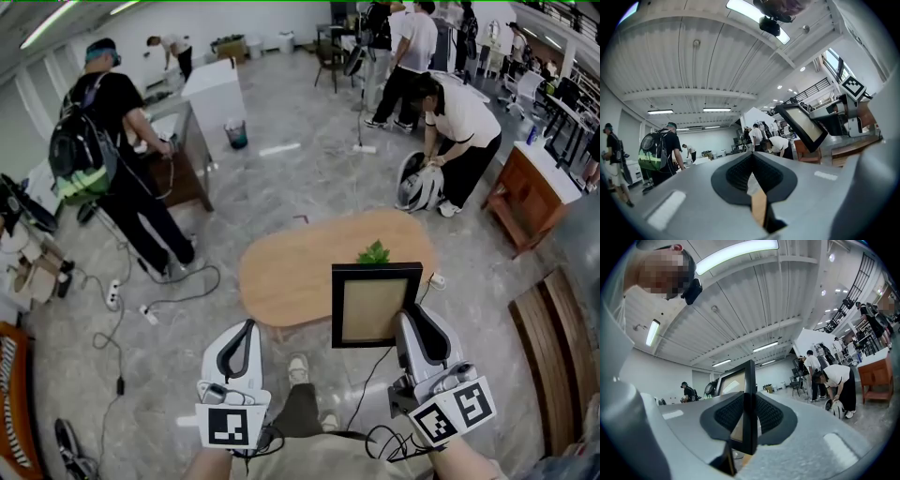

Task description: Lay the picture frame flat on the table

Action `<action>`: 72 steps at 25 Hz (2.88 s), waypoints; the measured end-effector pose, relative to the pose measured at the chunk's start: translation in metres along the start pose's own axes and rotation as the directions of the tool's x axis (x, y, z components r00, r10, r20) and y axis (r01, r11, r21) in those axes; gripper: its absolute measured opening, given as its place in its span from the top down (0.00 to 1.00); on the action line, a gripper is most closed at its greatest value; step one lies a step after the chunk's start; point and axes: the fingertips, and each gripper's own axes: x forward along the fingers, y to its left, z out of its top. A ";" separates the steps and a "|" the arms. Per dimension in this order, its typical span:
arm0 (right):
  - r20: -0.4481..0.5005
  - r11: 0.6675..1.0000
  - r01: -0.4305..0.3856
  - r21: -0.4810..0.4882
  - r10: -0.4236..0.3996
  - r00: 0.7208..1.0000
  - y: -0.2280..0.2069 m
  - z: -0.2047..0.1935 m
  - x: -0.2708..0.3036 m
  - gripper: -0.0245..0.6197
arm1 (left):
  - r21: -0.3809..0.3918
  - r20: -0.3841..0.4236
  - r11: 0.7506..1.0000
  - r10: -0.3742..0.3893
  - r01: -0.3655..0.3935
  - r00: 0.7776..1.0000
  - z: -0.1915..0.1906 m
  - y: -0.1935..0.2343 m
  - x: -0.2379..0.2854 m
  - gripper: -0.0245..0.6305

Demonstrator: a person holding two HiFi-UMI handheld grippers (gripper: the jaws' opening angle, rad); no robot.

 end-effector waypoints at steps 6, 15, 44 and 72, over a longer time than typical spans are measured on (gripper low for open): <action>-0.018 1.000 -0.002 -0.001 0.002 1.000 -0.006 -0.008 0.022 0.84 | -0.003 -0.001 1.000 0.013 -0.013 1.000 -0.012 0.013 0.019 0.93; -0.043 1.000 0.005 -0.003 -0.005 0.999 -0.020 -0.022 0.087 0.84 | -0.021 -0.007 1.000 0.006 -0.006 1.000 -0.031 0.048 0.072 0.93; -0.118 0.997 0.072 -0.020 -0.073 0.990 -0.061 -0.049 0.345 0.84 | -0.019 -0.053 0.996 -0.088 0.087 0.995 -0.090 0.198 0.279 0.93; -0.438 0.998 0.031 0.057 -0.003 0.899 -0.178 -0.204 0.448 0.84 | -0.116 -0.234 0.991 0.031 -0.060 0.972 -0.198 0.190 0.382 0.93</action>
